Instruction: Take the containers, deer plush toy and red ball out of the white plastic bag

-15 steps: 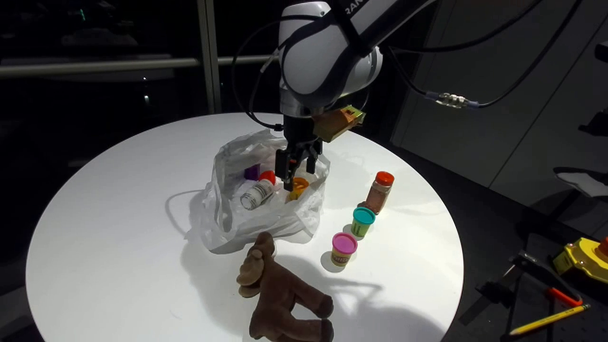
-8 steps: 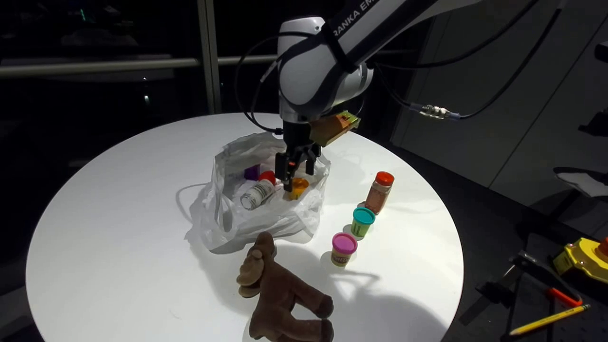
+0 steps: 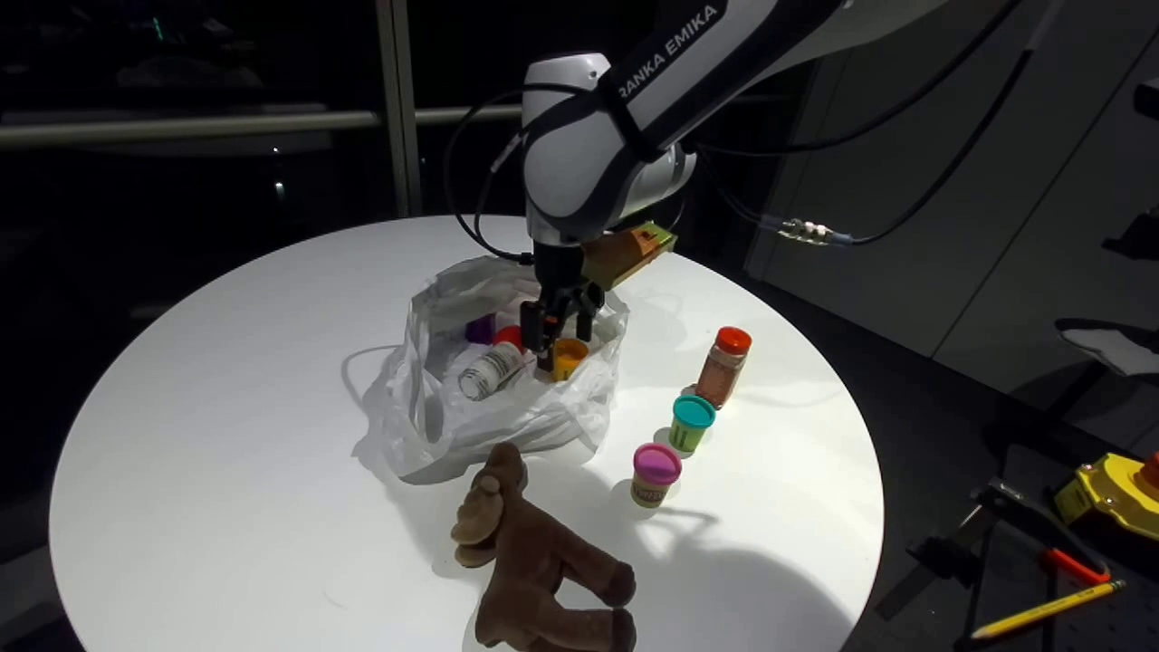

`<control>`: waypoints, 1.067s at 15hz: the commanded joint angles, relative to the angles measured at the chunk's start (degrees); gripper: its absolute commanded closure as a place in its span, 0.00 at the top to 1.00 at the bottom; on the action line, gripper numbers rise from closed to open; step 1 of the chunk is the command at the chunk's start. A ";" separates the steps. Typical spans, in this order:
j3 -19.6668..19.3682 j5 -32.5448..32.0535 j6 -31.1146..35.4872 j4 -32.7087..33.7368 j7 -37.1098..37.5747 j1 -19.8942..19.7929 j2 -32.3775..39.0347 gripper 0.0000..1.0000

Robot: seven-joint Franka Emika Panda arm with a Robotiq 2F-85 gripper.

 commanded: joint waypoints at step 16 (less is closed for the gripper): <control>-3.38 -6.50 -0.15 -14.44 12.63 7.21 -20.93 0.26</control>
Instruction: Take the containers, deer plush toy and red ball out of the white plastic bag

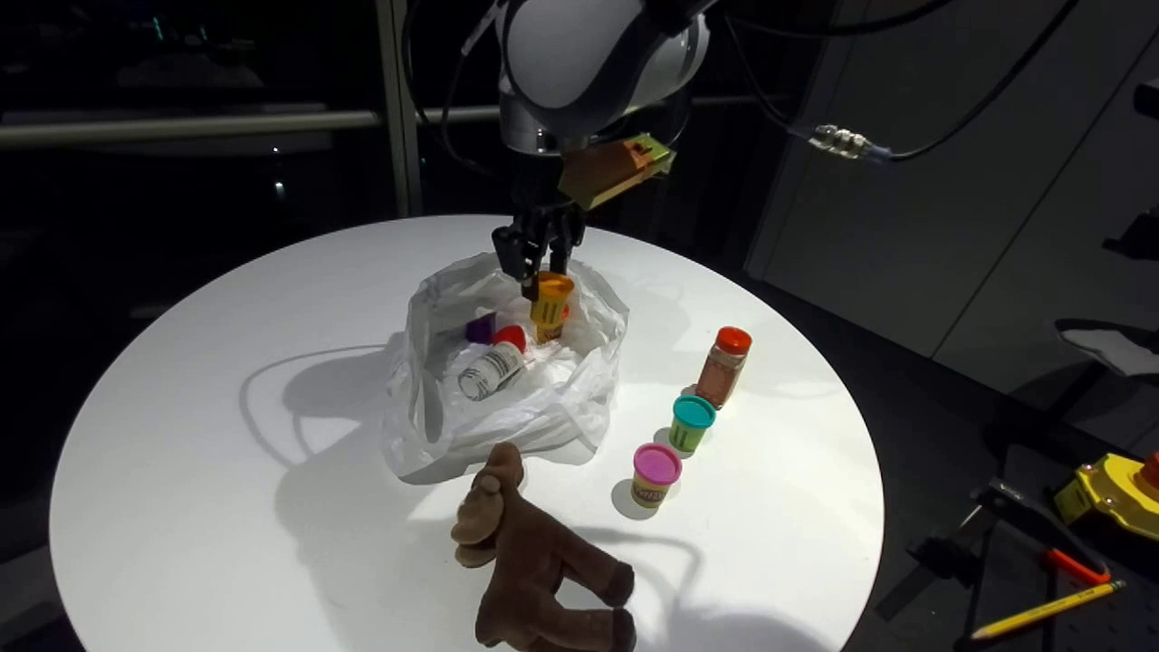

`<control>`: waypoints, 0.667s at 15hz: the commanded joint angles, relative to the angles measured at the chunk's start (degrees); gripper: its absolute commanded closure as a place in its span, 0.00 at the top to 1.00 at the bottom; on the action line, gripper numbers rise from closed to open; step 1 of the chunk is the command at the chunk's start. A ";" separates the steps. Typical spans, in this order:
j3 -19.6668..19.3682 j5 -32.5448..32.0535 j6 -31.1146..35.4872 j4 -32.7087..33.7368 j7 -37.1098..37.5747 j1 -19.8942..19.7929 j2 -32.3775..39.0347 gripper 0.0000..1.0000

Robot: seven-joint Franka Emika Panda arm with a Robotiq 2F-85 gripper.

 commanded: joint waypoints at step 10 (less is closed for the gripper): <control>3.36 -2.81 -1.48 -39.62 18.14 5.50 -28.28 0.26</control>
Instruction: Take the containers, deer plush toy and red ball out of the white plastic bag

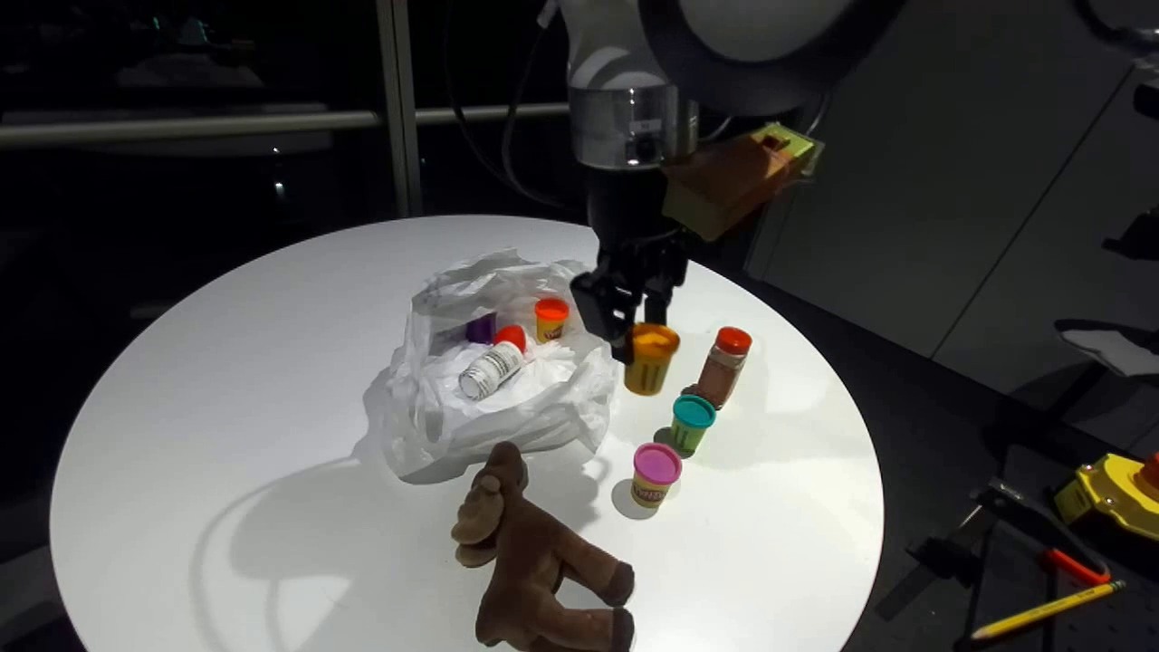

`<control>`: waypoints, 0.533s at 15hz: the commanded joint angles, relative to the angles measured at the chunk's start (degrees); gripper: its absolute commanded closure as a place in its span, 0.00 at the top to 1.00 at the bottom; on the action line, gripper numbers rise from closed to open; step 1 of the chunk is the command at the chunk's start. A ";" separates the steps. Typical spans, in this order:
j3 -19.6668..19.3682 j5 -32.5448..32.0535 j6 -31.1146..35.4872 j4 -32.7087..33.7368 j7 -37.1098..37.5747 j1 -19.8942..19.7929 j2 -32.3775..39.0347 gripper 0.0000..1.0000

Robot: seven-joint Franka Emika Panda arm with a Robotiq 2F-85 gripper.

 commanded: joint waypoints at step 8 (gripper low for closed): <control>1.10 -2.43 12.20 -18.91 5.50 -1.69 -6.19 0.26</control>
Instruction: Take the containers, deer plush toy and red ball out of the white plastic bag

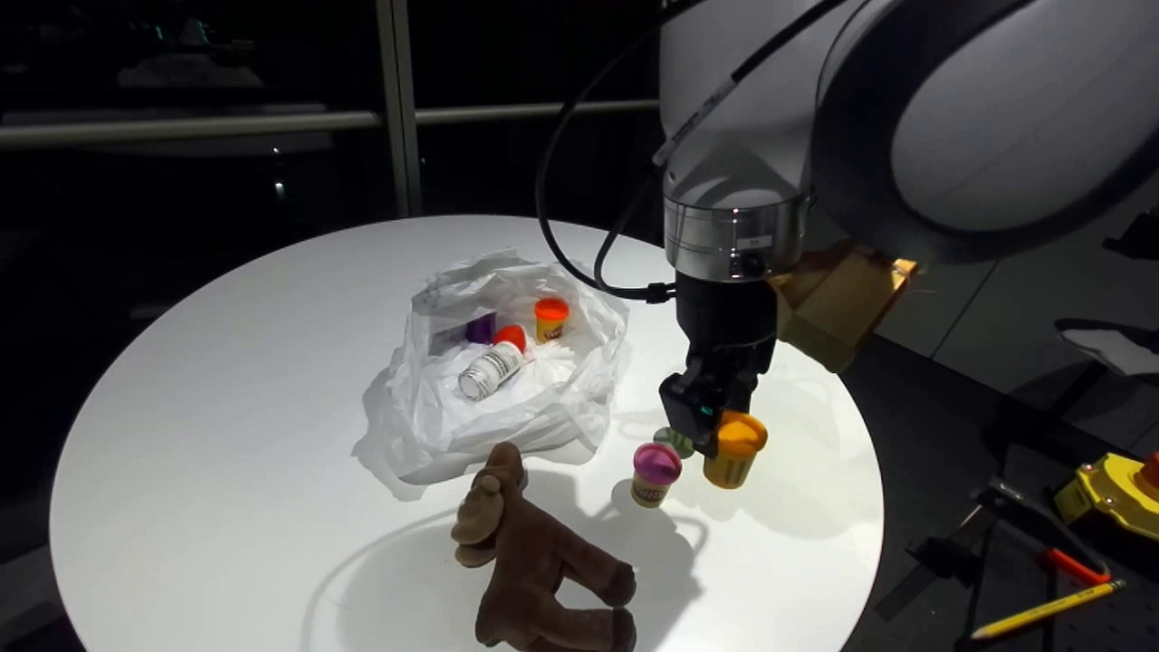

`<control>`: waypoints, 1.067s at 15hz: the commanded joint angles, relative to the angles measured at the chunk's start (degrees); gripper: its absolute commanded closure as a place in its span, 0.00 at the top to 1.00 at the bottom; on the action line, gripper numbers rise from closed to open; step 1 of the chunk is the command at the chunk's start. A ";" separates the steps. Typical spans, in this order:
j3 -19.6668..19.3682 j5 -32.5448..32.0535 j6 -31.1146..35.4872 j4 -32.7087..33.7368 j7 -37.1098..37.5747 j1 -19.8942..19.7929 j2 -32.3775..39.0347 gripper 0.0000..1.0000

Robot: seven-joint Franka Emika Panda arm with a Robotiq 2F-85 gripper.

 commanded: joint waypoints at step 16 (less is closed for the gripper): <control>-4.01 -5.03 4.09 0.93 -5.19 -1.97 11.21 0.26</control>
